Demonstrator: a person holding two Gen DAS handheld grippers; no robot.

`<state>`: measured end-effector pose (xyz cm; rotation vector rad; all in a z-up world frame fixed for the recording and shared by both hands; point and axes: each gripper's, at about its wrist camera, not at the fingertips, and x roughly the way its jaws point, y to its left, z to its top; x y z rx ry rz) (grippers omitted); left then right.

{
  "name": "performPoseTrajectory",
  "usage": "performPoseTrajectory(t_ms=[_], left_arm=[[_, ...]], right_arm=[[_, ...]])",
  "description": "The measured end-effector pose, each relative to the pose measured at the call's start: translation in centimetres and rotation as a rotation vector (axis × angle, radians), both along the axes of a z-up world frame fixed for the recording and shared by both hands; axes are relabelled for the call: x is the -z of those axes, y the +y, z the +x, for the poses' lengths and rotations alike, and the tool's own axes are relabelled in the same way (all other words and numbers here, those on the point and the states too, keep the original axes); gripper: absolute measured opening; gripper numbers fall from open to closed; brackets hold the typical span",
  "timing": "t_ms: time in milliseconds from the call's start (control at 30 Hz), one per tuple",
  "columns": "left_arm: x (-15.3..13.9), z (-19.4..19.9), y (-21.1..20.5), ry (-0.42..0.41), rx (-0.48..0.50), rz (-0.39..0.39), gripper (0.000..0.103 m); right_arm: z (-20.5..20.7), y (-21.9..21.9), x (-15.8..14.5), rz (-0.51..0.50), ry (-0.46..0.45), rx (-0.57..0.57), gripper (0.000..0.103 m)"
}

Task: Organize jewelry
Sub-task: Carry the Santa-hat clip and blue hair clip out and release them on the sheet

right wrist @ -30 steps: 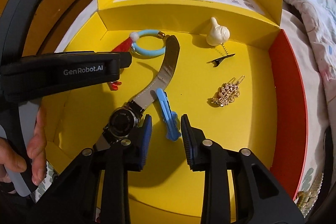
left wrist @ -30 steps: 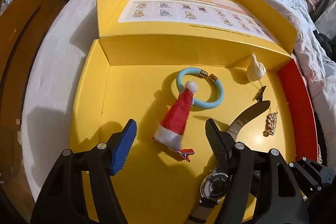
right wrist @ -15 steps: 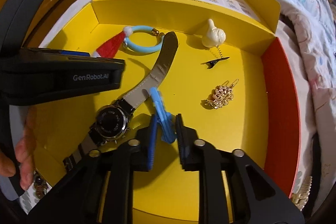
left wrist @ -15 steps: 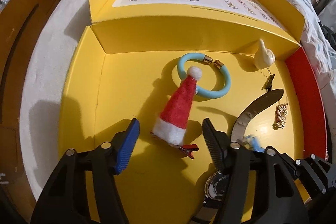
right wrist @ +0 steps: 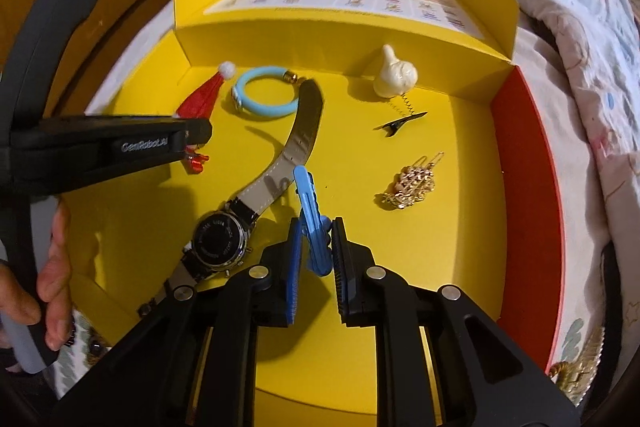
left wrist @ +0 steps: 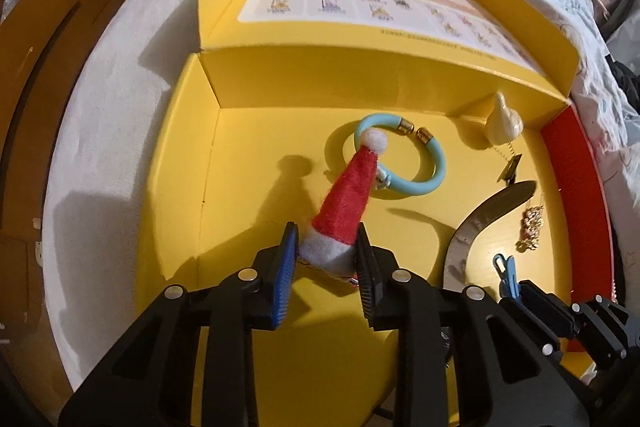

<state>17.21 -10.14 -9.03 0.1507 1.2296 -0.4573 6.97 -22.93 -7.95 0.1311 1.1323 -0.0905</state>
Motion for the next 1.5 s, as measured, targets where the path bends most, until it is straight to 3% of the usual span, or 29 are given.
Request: performPoseTrajectory(t_ms=[200, 433, 733, 933, 1133, 1333, 1500], left_arm=[[-2.9, -0.7, 0.6, -0.041, -0.002, -0.042, 0.028], [-6.6, -4.3, 2.1, -0.069, 0.025, -0.088, 0.028], [-10.1, -12.9, 3.6, -0.119, 0.102, -0.093, 0.028], [-8.8, -17.6, 9.0, -0.11, 0.078, -0.08, 0.028], [-7.0, -20.7, 15.0, -0.121, -0.017, -0.054, 0.028], [-4.3, -19.5, 19.0, -0.096, -0.115, 0.0, 0.028], [-4.0, -17.4, 20.3, -0.086, -0.156, -0.041, 0.028]], right_arm=[[-1.1, -1.7, -2.2, 0.076, -0.041, 0.041, 0.016], [-3.8, -2.2, -6.0, 0.101, -0.097, 0.052, 0.016], [-10.4, -2.9, -9.2, 0.139, -0.142, 0.061, 0.016], [-16.3, -1.5, -7.9, 0.177, -0.098, 0.04, 0.016], [-17.7, 0.5, -4.7, 0.152, -0.02, 0.036, 0.016], [-18.1, 1.6, -1.9, 0.119, 0.041, 0.039, 0.016], [-18.0, 1.5, -1.3, 0.107, 0.052, 0.055, 0.016]])
